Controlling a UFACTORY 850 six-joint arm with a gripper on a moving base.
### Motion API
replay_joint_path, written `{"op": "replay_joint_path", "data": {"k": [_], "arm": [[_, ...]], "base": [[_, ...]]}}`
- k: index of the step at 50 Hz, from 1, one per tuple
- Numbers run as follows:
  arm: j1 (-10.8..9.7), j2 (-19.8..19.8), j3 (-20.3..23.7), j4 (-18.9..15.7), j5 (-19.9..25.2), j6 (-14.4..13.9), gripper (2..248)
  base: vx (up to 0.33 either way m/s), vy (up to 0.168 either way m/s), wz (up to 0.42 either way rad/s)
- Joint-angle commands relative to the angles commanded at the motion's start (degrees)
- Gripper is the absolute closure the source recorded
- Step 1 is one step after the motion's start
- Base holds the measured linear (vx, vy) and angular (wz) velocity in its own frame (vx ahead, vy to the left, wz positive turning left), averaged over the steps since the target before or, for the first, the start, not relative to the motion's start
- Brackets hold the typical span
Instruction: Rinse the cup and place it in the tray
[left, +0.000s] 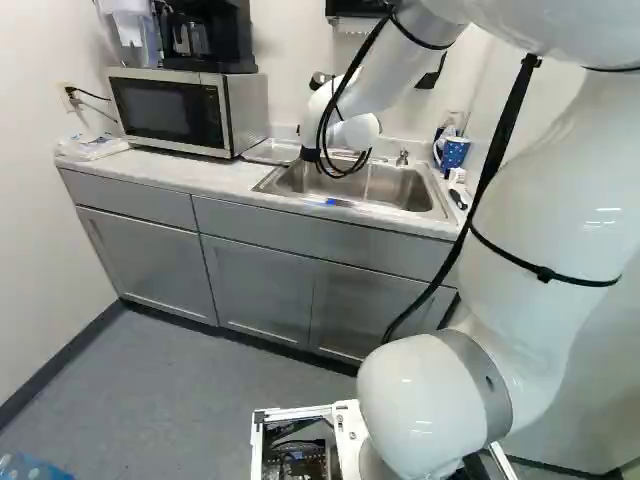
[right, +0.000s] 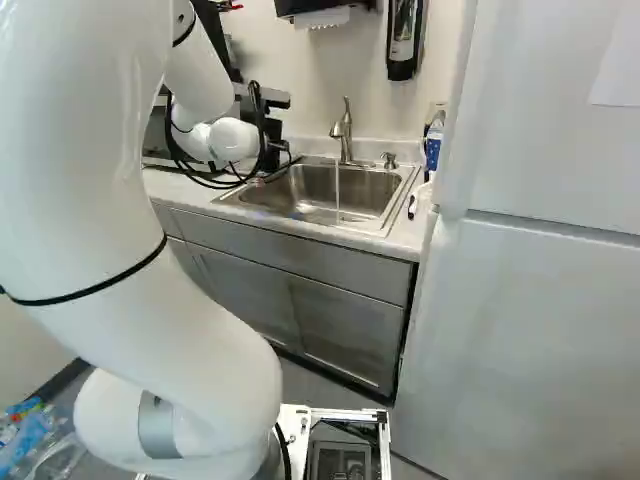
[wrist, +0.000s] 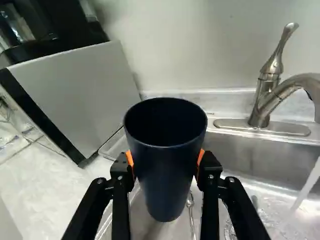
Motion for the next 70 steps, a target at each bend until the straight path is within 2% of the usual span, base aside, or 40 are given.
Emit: {"op": "replay_joint_path", "data": {"k": [19,34,55,70], "arm": [[0.0,0.0,0.0,0.0,0.0,-11.5,124],[0.1,-0.7,-0.8,0.0,0.1,-11.5,124],[1.3,-6.5,-6.8,0.0,4.2,-11.5,124],[2.7,-10.6,-11.4,0.0,4.9,-11.5,124]], "base": [[0.0,0.0,0.0],[0.0,0.0,0.0],[0.0,0.0,0.0],[0.0,0.0,0.0]]}}
